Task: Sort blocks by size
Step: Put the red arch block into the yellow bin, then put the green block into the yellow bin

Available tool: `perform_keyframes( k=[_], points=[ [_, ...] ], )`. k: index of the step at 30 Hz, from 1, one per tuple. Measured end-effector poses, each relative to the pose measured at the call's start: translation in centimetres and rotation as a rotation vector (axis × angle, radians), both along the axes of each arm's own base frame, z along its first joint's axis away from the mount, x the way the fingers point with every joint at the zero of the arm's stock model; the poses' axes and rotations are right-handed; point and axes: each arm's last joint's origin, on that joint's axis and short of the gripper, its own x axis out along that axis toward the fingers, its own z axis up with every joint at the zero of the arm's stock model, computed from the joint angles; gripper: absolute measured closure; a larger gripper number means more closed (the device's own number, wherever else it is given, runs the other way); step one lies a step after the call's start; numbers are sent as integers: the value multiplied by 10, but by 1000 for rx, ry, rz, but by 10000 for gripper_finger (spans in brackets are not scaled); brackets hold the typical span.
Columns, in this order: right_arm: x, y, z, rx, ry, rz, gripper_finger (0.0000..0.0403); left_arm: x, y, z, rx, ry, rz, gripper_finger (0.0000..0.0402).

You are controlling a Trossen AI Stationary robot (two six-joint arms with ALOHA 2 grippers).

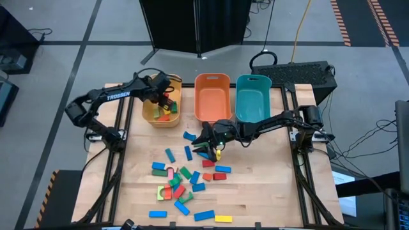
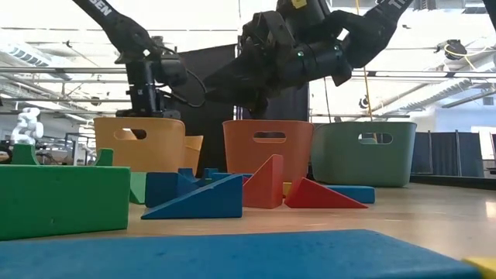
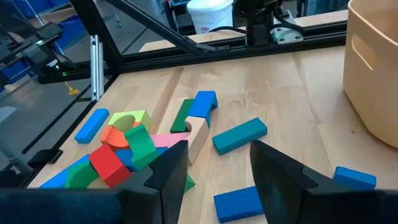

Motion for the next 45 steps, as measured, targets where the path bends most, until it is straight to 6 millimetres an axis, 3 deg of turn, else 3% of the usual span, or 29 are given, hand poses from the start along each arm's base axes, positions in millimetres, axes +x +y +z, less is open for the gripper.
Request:
perform_keyframes(
  k=[24,27,35,40,45],
  points=[
    [0,0,-1,-24,6,8,241,4,-4,0,18,34,-82,246],
    [0,0,-1,-24,6,8,241,5,-5,0,-4,14,-100,221],
    [0,0,-1,-35,4,13,241,4,-6,1,-28,-1,-80,105],
    [-1,0,-2,-57,12,22,241,8,-7,15,-27,12,-89,96],
    [-1,4,-6,-115,23,43,235,14,-22,47,78,11,-137,106]
  ],
)
